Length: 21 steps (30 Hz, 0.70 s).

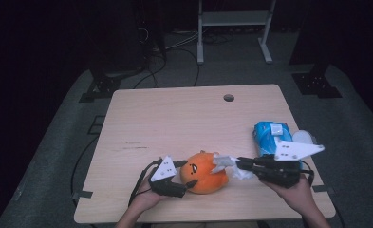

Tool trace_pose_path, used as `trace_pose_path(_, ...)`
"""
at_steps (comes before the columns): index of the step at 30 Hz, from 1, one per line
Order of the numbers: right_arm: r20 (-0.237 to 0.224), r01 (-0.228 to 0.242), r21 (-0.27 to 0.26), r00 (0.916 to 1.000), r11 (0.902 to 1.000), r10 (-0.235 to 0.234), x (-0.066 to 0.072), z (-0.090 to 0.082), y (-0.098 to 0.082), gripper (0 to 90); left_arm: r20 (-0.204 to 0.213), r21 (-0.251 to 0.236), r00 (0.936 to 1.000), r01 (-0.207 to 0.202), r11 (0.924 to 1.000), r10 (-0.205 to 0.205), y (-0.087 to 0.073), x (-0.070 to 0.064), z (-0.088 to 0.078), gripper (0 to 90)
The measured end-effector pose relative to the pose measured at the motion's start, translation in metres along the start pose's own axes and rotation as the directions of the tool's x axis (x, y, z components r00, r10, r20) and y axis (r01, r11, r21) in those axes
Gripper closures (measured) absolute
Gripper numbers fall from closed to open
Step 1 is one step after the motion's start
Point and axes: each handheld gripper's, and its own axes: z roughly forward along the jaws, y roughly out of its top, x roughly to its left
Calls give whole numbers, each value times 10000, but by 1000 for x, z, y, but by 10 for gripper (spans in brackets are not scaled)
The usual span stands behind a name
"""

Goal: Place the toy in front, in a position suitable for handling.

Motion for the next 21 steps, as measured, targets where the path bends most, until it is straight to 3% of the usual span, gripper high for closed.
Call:
trace_pose_path(1, 0, 0, 0, 10000, 10000, 0, 0, 0, 0, 847, 13, 17, 10000, -36, 10000, 36, 0, 0, 0, 268)
trace_pose_path(2, -236, -65, 458, 9997, 9989, 75, -1, 13, -3, 846, 27, 0, 10000, -43, 10000, 43, -1, -1, 0, 268)
trace_pose_path(4, -397, -218, 706, 9989, 9973, 246, -5, 24, -8, 846, 54, -29, 10000, 28, 10000, -28, -2, 0, 0, 267)
trace_pose_path(7, -347, -195, 1106, 9991, 9937, 235, -9, 36, -13, 846, 101, -114, 9999, 115, 9999, -113, -2, 0, 2, 267)
trace_pose_path(8, -369, -98, 1472, 9992, 9891, 154, -12, 50, -20, 846, 136, -130, 9999, 101, 9999, -99, -2, 0, 2, 267)
trace_pose_path(11, -264, -63, 1923, 9996, 9813, 116, -17, 65, -30, 845, 139, -113, 9999, 87, 9999, -86, -3, 0, 2, 267)
trace_pose_path(15, -243, -192, 1988, 9994, 9798, 245, -24, 73, -37, 814, 233, -118, 9995, 203, 9997, -200, -4, 1, 3, 267)
trace_pose_path(21, -543, 255, 2044, 9984, 9785, -147, -23, 85, -36, 702, 376, -129, 9988, 328, 9994, -323, -4, 4, 6, 260)
